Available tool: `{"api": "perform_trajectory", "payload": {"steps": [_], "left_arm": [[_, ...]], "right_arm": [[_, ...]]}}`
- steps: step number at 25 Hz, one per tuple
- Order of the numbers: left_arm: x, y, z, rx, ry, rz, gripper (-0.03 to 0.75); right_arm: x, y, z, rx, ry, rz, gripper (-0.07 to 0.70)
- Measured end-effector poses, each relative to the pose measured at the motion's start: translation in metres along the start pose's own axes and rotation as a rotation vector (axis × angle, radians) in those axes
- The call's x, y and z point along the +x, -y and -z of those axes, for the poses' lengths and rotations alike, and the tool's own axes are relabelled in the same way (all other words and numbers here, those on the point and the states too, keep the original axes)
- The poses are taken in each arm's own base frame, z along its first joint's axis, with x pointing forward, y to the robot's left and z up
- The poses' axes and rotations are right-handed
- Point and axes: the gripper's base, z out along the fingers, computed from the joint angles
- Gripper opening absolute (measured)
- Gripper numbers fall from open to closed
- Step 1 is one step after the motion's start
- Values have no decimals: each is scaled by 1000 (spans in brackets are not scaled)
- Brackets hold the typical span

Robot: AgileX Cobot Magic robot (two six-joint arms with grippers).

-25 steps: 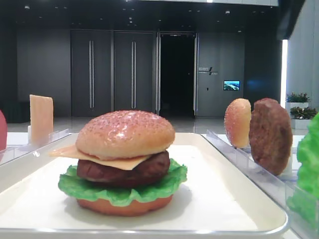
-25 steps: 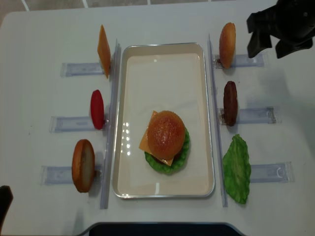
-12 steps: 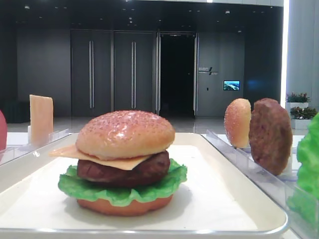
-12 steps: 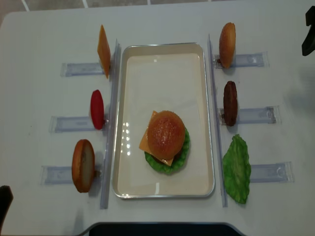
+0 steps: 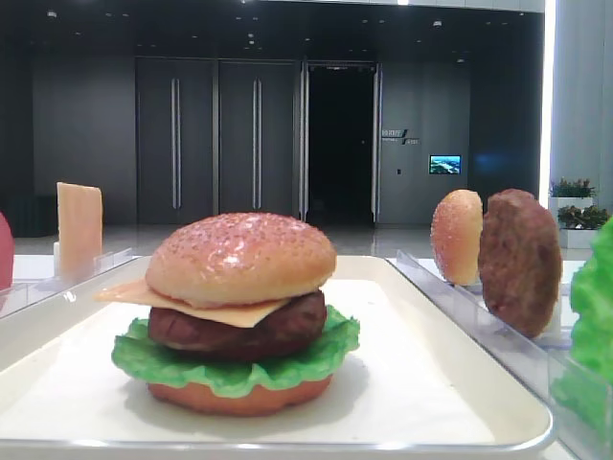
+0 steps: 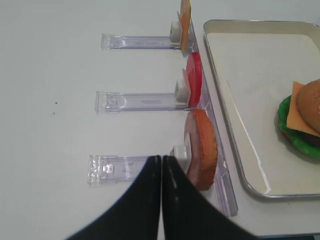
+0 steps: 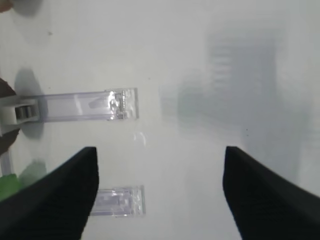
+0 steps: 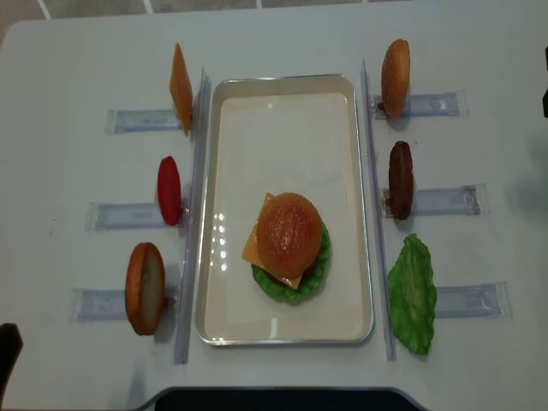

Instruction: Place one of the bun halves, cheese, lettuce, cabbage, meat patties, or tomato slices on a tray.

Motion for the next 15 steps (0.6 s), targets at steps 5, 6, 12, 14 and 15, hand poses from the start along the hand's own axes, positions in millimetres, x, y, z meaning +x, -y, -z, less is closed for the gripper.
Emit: {"api": "perform_trajectory", "payload": {"steps": [5, 6, 12, 14, 15], "left_arm": [[0, 0, 0, 0, 0, 0, -1], [0, 0, 0, 0, 0, 0, -1], [0, 0, 0, 0, 0, 0, -1], [0, 0, 0, 0, 0, 0, -1], [0, 0, 0, 0, 0, 0, -1]], "right_arm": [[35, -6, 19, 15, 44, 10, 524], [43, -7, 20, 16, 48, 10, 524], [100, -15, 32, 23, 106, 18, 524], [120, -18, 33, 26, 131, 19, 524], [129, -19, 36, 28, 154, 16, 524]]}}
